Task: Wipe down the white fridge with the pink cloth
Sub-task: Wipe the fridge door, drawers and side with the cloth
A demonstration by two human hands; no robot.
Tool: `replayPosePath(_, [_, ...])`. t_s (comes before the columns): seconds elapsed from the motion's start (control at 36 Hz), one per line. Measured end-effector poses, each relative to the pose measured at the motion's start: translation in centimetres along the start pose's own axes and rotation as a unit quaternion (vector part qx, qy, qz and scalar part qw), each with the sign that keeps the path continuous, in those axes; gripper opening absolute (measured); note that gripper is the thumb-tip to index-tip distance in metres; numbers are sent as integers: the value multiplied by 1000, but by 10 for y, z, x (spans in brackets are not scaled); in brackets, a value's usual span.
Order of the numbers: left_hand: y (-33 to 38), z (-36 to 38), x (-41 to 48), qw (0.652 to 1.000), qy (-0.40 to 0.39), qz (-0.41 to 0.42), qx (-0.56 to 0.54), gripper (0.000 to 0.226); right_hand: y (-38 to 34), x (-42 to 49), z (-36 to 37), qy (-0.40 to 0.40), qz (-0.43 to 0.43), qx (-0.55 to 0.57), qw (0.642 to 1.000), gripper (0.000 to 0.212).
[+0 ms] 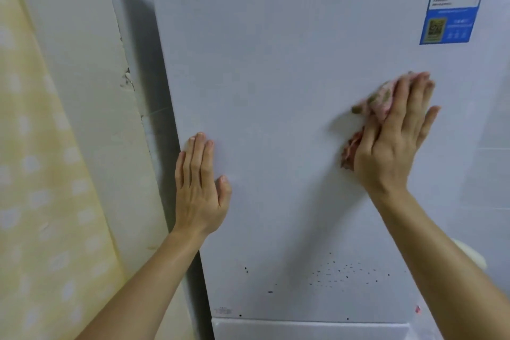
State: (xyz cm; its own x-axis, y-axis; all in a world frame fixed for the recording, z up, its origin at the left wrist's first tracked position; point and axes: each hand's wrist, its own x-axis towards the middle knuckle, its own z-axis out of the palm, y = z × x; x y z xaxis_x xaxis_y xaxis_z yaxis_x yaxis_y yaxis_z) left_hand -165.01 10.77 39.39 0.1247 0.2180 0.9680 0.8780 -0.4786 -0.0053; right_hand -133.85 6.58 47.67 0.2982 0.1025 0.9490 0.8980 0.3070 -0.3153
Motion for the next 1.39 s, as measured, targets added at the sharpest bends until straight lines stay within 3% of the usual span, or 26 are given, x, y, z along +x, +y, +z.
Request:
replayPosePath(0.11, [1,1,0,1000,5,-3,-2,65,-27,4,18,9,5,33,999,60])
replayPosePath(0.31, [7,3,-2,1000,17,-13,-10,65,-83,-65,49,-80,-198,45,976,54])
replayPosePath(0.44, [9,0,-2,999,6,-15,-33,68,-58,-149,52,-212,-386,34,897,67])
replayPosePath(0.53, [10,-2,-2,999,-4,-16,-36,70,-28,-185,50,-289,-449,0,845,87])
replayPosePath(0.58, [10,-2,-2,999,-8,-19,-36,71,-14,-180,38,-289,-453,-14,843,82])
replayPosePath(0.67, [11,-1,-2,999,-8,-21,-32,69,-1,-142,11,-231,-397,-20,888,81])
replayPosePath(0.72, [10,0,-2,999,-7,-21,-28,68,19,-112,-1,-169,-315,-35,933,83])
replayPosePath(0.83, [10,0,-2,999,-9,-22,-25,69,49,-47,-21,-41,-57,-23,997,58])
replayPosePath(0.89, [10,0,-2,999,-8,-23,-26,69,38,-25,-18,17,56,32,998,56])
replayPosePath(0.97, [10,1,-2,999,-7,-28,-32,71,7,-19,-3,62,116,63,989,57])
replayPosePath(1.08, [10,0,-2,999,-7,-26,-44,75,-25,-23,19,48,80,67,993,56])
replayPosePath(1.22, [8,0,-5,998,-5,-28,-57,72,-85,-57,54,-2,-58,69,996,48])
replayPosePath(1.39, [0,-3,-6,998,-20,-14,-57,68,-109,-155,73,-183,-263,50,946,63])
